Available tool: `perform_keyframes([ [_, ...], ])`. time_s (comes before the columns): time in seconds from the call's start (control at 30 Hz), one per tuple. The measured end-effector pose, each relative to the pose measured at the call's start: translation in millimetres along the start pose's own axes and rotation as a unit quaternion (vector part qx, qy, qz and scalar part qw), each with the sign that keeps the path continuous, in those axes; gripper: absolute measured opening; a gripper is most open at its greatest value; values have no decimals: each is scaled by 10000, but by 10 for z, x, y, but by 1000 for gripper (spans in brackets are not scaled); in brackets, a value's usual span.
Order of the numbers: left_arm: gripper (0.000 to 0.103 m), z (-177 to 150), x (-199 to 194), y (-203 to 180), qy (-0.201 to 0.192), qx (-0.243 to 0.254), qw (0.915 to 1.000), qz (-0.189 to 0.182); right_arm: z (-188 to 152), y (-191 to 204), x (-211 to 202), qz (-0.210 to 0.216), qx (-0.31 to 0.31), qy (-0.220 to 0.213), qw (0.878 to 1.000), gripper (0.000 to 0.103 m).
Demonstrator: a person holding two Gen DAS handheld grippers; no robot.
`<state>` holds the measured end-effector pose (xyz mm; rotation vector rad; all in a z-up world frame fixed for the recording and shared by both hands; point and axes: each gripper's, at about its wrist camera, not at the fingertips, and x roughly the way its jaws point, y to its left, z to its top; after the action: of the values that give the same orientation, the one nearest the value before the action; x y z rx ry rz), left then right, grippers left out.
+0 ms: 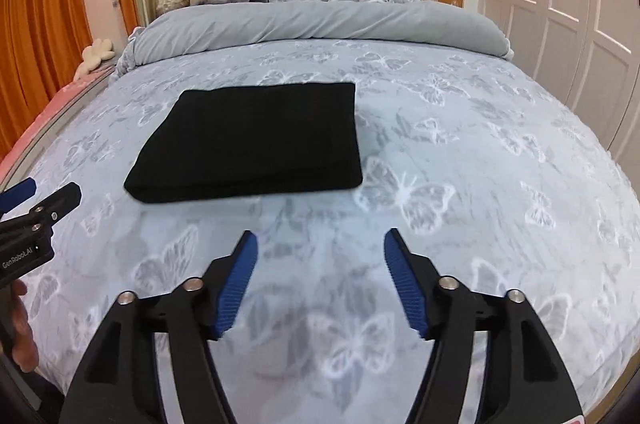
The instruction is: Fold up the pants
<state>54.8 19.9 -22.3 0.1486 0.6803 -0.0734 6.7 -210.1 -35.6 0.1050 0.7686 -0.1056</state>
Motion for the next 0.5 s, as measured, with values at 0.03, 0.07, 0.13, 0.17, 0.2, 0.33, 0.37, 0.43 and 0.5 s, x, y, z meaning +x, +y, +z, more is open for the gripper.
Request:
perform_keyframes([
  [0.03, 98, -36, -18, 12, 25, -24, 10000, 25, -35, -7, -21, -1, 28, -18, 10000, 68],
  [0.07, 98, -80, -27, 21, 70, -37, 10000, 40, -70, -17, -41, -9, 72, -37, 10000, 69],
  [0.13, 98, -169, -9, 44, 284, -77, 9996, -17, -118, -40, -64, 0, 152, -56, 9999, 72],
  [0.17, 98, -217, -3, 53, 393, -104, 9991, -91, -141, -48, -75, -37, 198, -85, 9998, 72],
  [0.2, 98, -270, -16, 63, 450, -142, 9988, -115, -168, -53, -84, -55, 238, -95, 9997, 73],
  [0.33, 98, -509, -47, 44, 654, -209, 9974, -215, -261, -60, -87, -65, 245, -40, 9997, 73],
  [0.37, 98, -563, -56, 21, 685, -192, 9972, -220, -276, -63, -84, -103, 224, -31, 9997, 73],
  [0.43, 98, -640, -85, -22, 682, -124, 9973, -226, -344, -62, -99, -158, 193, -38, 9997, 73],
  [0.5, 98, -683, -116, -72, 644, -26, 9977, -217, -407, -74, -109, -199, 199, -21, 9996, 73],
])
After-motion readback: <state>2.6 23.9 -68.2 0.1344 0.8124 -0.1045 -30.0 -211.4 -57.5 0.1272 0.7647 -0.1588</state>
